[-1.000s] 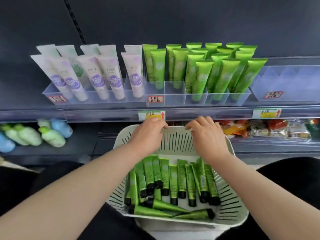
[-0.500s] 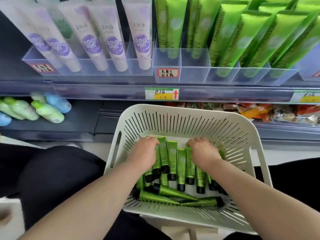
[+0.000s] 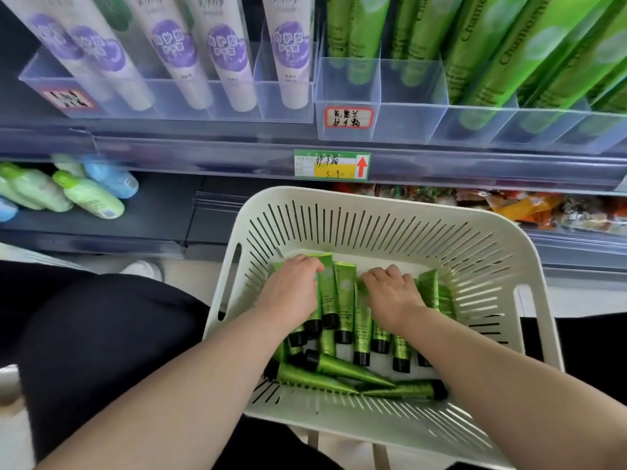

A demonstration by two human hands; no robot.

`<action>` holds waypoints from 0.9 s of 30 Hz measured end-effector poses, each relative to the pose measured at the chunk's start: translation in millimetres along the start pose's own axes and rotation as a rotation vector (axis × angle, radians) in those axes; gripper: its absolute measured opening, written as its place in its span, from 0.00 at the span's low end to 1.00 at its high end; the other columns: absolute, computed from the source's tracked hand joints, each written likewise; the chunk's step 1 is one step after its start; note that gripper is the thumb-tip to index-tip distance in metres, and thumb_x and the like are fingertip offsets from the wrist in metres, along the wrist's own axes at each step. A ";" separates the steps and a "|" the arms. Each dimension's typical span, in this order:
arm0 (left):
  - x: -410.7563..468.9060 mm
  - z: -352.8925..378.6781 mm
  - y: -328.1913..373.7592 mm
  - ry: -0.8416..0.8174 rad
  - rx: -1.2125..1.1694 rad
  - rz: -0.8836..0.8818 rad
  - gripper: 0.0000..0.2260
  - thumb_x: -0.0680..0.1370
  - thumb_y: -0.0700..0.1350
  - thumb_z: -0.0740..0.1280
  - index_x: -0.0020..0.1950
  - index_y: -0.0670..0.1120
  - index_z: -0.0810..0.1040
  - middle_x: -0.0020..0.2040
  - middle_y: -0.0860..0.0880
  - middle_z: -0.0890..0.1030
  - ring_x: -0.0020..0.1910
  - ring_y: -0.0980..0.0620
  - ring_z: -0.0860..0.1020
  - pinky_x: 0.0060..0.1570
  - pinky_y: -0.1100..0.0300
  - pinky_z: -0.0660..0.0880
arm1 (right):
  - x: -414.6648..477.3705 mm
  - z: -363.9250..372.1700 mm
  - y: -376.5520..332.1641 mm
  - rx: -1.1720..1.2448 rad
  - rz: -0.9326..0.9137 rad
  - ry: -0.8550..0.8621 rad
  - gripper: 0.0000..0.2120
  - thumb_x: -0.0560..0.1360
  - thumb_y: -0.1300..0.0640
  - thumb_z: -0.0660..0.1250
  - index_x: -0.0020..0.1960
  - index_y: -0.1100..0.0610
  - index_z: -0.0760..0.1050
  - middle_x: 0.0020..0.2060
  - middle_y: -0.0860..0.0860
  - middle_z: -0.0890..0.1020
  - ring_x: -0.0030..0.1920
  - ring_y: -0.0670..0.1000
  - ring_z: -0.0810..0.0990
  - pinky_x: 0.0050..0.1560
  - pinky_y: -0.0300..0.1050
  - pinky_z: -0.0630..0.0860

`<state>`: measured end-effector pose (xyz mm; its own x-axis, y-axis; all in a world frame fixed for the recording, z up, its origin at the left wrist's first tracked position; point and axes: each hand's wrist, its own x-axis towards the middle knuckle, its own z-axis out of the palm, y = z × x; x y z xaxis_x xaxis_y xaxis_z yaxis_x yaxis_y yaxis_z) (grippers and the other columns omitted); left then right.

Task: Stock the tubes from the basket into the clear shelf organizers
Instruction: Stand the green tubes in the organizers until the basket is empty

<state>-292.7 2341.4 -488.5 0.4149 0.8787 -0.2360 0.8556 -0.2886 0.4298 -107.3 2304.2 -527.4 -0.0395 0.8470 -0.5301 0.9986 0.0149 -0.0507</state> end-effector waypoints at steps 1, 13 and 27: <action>-0.5 -0.5 -0.9 0.001 -0.001 -0.014 0.15 0.79 0.40 0.64 0.65 0.49 0.74 0.66 0.52 0.74 0.63 0.54 0.73 0.62 0.59 0.69 | 0.6 0.8 1.1 0.002 -0.010 -0.018 0.24 0.77 0.57 0.58 0.72 0.54 0.59 0.69 0.52 0.66 0.65 0.57 0.63 0.63 0.53 0.63; -4.3 -3.2 1.2 -0.079 0.064 -0.035 0.16 0.79 0.38 0.64 0.65 0.48 0.74 0.66 0.50 0.74 0.61 0.52 0.75 0.62 0.54 0.73 | -13.6 -28.7 12.2 0.447 0.016 0.063 0.15 0.74 0.53 0.69 0.59 0.46 0.72 0.57 0.49 0.73 0.59 0.52 0.71 0.58 0.49 0.69; -17.5 33.8 67.4 -0.644 0.196 0.189 0.13 0.76 0.47 0.70 0.60 0.49 0.80 0.58 0.51 0.80 0.54 0.51 0.79 0.56 0.55 0.76 | -90.9 -71.7 52.9 0.644 0.052 0.446 0.08 0.72 0.61 0.70 0.51 0.54 0.81 0.43 0.48 0.81 0.43 0.48 0.77 0.46 0.38 0.70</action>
<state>-231.9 2293.7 -484.8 0.6116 0.4240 -0.6680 0.7655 -0.5306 0.3640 -48.4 2266.1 -421.3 0.1605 0.9735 -0.1626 0.7765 -0.2263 -0.5881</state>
